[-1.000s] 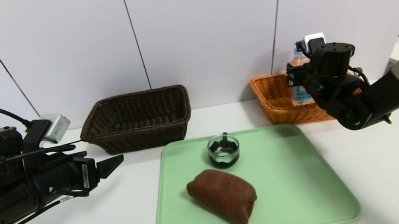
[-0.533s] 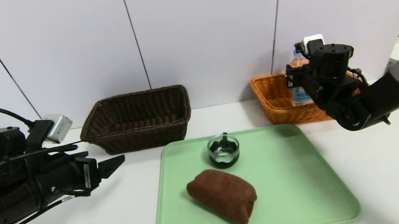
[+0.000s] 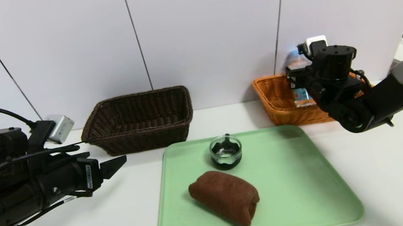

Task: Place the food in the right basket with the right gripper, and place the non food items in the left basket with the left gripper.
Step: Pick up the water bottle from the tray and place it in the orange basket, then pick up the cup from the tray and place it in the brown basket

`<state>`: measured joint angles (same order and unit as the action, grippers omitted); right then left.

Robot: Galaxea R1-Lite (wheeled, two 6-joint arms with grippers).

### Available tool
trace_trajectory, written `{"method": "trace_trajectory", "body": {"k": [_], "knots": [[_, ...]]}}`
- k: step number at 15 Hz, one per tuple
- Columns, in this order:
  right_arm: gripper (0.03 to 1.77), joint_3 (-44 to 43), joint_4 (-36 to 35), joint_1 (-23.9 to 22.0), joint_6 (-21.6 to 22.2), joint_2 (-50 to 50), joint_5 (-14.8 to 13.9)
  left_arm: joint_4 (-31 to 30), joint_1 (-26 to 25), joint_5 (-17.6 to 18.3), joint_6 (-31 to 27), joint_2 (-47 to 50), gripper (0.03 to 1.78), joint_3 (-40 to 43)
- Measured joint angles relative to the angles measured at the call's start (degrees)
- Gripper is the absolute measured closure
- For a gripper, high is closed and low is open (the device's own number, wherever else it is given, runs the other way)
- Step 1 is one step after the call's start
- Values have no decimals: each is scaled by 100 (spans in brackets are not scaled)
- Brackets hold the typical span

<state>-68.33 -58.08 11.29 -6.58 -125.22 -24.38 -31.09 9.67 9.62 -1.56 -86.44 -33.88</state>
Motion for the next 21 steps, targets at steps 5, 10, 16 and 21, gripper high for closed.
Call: {"method": "trace_trajectory", "body": {"k": [5, 10, 16, 21], "knots": [[27, 22, -5, 26, -2, 33, 0, -33, 0, 7, -12, -10, 12, -27], [18, 177, 39, 21, -20, 356, 0, -30, 0, 7, -20, 4, 12, -40], [13, 533, 404, -7, -44, 1302, -1, -177, 0, 9, 40, 78, 12, -7], [11, 1134, 1029, -33, -39, 2316, -1, -229, -7, 7, 112, 135, 12, -2]]}}
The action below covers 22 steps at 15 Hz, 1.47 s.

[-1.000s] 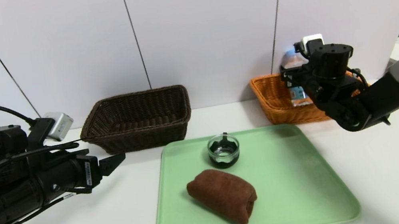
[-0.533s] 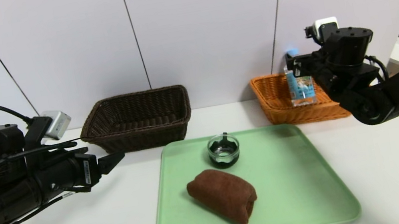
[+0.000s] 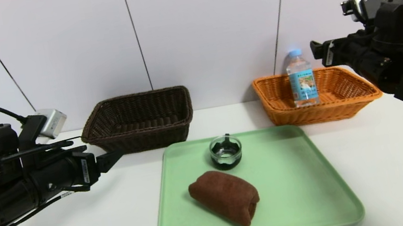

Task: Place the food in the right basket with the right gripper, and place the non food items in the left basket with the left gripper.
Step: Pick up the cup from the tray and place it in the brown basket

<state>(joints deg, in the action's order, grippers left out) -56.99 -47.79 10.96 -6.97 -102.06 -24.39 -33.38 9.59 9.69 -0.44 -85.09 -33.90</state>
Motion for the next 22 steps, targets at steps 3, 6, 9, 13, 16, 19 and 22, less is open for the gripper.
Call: {"method": "trace_trajectory", "body": {"k": [3, 6, 9, 13, 16, 19, 22], "knots": [[11, 457, 413, 41, 1, 614, 1, -41, -1, 1, 54, 39, 12, 28], [11, 846, 818, 98, 0, 1179, 1, -44, -4, 6, 85, 83, 12, 39], [11, 1270, 1196, 141, 0, 1764, 9, -44, 5, 23, 65, 135, 12, 11], [11, 2069, 1381, 290, 15, 2448, 34, -39, 197, 45, 6, 155, 12, -16], [11, 2558, 1386, 552, 65, 2772, 146, -27, 427, 54, -7, 155, 12, -33], [11, 2916, 1392, 863, 323, 2977, 480, -18, 550, 54, -7, 152, 12, -35], [11, 3205, 1389, 1206, 546, 3056, 560, -11, 680, 52, -13, 155, 12, -38]]}}
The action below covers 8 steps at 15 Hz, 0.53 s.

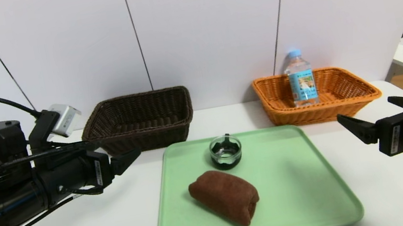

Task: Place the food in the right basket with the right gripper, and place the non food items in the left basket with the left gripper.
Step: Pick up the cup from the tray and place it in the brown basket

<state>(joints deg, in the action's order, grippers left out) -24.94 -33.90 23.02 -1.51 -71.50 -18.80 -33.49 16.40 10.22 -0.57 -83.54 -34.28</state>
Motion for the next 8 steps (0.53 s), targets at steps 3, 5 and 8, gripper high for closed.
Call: {"method": "trace_trajectory", "body": {"k": [3, 5, 8], "knots": [[11, 166, 48, 138, 85, 193, 527, -11, 118, 9, 5, 16, 12, 5], [11, 256, 361, 182, 118, 417, 1036, -9, 190, 11, 5, 16, 12, 7], [11, 406, 673, 219, 291, 695, 1870, -9, 239, 9, 2, 11, 12, -4]]}}
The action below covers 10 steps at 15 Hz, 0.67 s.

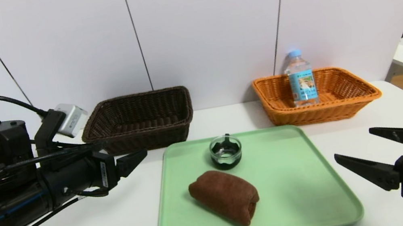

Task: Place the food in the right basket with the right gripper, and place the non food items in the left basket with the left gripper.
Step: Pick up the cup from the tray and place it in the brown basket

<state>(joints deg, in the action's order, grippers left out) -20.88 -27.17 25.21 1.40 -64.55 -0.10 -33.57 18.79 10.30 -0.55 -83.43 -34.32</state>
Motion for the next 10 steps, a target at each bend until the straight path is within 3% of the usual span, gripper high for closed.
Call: {"method": "trace_trajectory", "body": {"k": [2, 10], "knots": [[11, 118, 11, 0, 61, 94, 432, -5, 26, 0, 2, -5, 12, -2], [11, 195, -11, 1, 52, 188, 590, 45, 329, 122, 26, -124, 12, -265]]}}
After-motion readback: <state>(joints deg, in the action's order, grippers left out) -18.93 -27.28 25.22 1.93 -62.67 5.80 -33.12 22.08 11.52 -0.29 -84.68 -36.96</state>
